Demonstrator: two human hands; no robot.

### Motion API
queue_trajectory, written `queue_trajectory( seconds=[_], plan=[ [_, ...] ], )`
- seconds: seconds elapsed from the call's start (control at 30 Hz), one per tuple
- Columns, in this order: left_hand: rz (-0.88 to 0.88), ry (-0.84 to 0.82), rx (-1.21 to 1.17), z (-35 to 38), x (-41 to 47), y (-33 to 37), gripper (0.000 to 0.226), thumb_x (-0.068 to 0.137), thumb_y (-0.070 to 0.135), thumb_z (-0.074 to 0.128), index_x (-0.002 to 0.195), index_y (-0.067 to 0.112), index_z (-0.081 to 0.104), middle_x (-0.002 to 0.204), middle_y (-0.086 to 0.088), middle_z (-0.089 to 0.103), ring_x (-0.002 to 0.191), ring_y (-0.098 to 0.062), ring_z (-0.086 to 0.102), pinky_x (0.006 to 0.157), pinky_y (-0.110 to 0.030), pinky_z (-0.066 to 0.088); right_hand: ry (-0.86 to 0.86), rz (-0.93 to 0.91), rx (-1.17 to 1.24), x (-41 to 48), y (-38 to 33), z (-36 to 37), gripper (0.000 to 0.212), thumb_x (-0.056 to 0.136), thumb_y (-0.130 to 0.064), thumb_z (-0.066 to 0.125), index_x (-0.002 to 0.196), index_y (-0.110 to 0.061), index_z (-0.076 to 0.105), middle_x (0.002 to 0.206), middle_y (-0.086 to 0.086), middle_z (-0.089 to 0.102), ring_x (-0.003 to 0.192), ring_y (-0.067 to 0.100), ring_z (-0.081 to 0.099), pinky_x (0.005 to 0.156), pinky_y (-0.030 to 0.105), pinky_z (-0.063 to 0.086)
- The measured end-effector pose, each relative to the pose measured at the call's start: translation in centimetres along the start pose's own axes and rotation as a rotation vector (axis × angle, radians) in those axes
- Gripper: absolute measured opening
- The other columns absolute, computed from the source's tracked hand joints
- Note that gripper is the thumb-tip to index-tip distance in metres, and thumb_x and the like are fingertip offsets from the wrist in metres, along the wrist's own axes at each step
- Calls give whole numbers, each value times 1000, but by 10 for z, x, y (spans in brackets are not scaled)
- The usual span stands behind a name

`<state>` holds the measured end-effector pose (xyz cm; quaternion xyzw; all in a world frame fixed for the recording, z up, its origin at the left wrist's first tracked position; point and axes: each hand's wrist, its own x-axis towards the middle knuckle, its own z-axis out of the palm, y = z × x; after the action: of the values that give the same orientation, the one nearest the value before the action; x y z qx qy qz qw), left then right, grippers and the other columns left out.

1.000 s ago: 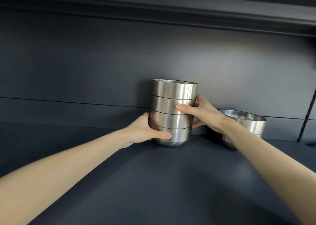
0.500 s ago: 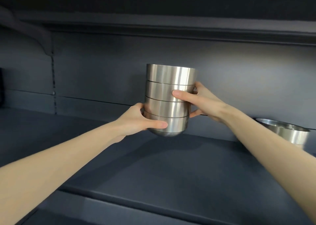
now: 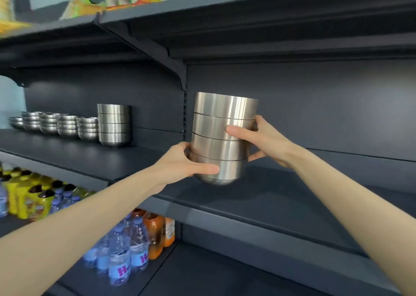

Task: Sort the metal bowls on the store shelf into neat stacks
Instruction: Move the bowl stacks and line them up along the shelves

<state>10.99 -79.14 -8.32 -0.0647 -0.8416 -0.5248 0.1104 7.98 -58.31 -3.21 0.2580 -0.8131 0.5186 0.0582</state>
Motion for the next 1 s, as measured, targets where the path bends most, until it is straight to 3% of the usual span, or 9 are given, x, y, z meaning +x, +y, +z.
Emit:
queue_trajectory(
  seconds=[0.1,0.23,0.37,0.5,0.83,1.0],
  plan=[
    [-28,27,17,-51,-12,-27,76,57,36,89,121,24,49,114,8,64,105,-11,61,96,-36,51,-36,-3,18,13,-18,52,86,66,-53,70,135,-20,33,122,-10,53,111,10,55,84,44,57],
    [-65,70,37,-109,-23,-52,105,36,54,88,129,24,50,115,9,66,106,-10,63,97,-36,51,-74,-14,19,35,-41,107,83,69,-54,70,135,-19,33,117,-11,52,107,9,56,80,40,58],
    [-67,131,1,-156,-26,-74,113,28,59,89,128,25,50,114,9,67,105,-10,64,97,-35,51,-131,-32,29,62,-61,151,100,54,-62,70,137,-19,32,127,-6,51,115,15,55,83,44,57],
    [-96,209,-3,-194,-22,-101,134,19,66,87,137,22,41,120,9,63,109,-11,61,97,-36,51,-177,-50,11,94,-71,192,106,51,-65,71,139,-20,32,130,-7,50,119,14,52,83,44,58],
    [-118,263,-49,-278,43,-162,117,25,59,90,127,22,45,115,6,65,106,-12,63,94,-37,53,-234,-92,14,201,-72,274,102,56,-60,72,140,-20,29,131,-7,50,118,14,53,87,48,55],
    [-90,214,-49,-304,92,-183,104,30,52,88,121,23,47,113,2,66,103,-12,65,88,-37,56,-191,-71,23,247,-63,292,103,55,-61,72,140,-21,30,126,-10,52,112,8,54,82,43,58]
  ],
)
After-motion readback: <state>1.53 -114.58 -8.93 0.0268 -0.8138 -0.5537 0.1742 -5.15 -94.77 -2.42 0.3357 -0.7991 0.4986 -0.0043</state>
